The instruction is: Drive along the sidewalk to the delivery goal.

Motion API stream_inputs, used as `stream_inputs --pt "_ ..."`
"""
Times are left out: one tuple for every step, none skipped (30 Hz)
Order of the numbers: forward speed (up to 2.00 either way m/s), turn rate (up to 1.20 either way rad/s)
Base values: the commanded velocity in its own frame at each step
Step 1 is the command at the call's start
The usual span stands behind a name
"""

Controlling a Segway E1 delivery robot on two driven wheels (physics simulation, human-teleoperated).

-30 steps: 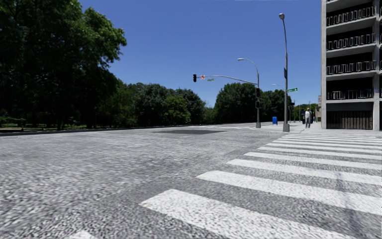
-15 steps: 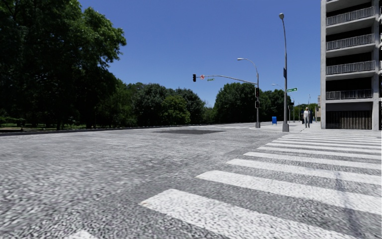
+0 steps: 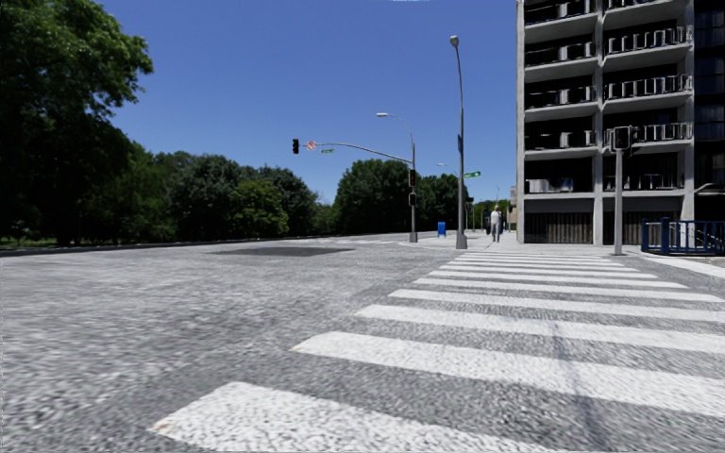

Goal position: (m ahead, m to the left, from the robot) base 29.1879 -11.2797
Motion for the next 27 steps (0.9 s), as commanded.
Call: stream_inputs --pt "0.74 -0.56" --pt "0.74 -0.56" --pt "0.74 -0.54" --pt "0.74 -0.54" --pt "0.74 -0.53" --pt "0.74 -0.53" --pt "0.74 -0.52" --pt "0.74 -0.52" --pt "0.74 -0.52" --pt "0.74 -0.52" --pt "0.74 -0.52" --pt "0.74 -0.52" --pt "0.74 -0.52" --pt "0.74 -0.52" --pt "0.74 -0.52" --pt "0.74 -0.52" --pt "0.77 -0.52" --pt "0.88 -0.43" --pt "0.88 -0.41" --pt "0.90 -0.41" --pt "0.92 -0.41" --pt "0.92 -0.41" --pt "0.94 -0.41" --pt "0.95 -0.40" --pt "0.96 -0.40" --pt "0.96 -0.40" --pt "0.97 -0.40"
